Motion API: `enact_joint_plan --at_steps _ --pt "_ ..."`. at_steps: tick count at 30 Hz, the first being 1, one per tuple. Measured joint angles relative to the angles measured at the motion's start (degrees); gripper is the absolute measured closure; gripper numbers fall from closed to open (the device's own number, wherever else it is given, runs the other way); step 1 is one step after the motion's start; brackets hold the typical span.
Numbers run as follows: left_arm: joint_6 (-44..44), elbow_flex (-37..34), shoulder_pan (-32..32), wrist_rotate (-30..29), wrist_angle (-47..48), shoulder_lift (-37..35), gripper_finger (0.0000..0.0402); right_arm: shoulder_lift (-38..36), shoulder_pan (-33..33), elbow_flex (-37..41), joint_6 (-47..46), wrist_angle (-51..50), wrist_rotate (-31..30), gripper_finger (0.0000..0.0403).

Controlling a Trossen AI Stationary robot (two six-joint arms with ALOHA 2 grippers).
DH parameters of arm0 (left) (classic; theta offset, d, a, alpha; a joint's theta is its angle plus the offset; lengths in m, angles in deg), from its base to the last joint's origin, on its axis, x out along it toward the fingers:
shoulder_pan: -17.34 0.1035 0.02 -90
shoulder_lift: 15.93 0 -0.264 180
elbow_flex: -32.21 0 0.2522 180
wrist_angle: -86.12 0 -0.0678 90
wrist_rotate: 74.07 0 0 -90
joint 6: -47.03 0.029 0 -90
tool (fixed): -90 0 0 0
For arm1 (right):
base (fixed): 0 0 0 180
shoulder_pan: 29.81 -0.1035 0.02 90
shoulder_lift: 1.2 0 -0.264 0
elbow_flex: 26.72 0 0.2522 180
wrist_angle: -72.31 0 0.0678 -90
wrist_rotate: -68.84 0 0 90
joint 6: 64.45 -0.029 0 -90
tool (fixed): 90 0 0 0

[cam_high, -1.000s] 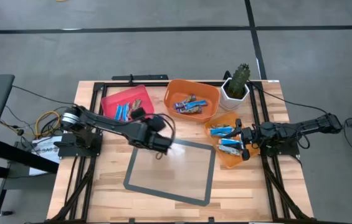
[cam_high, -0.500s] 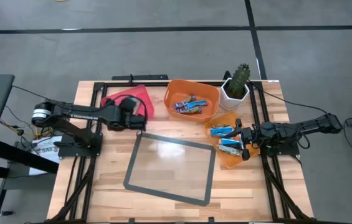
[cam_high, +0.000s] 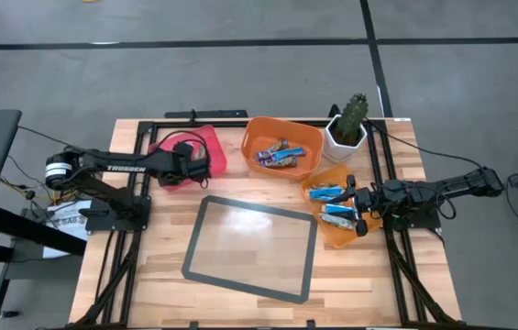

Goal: Pick and place Granola Bars by type
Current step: Put the red granola bar into the red bin, then return to Home Position

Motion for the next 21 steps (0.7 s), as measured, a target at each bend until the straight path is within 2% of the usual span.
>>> enact_joint_plan --at_steps 10,21 --pt "-0.33 -0.93 1.14 2.03 -2.67 0.02 0.0391 0.0 0.0 0.0 0.0 0.0 0.0 0.0249" --pt "-1.63 -0.93 1.14 3.19 -3.45 0.04 0.0314 -0.01 0.0 0.0 0.0 0.0 0.0 0.0249"
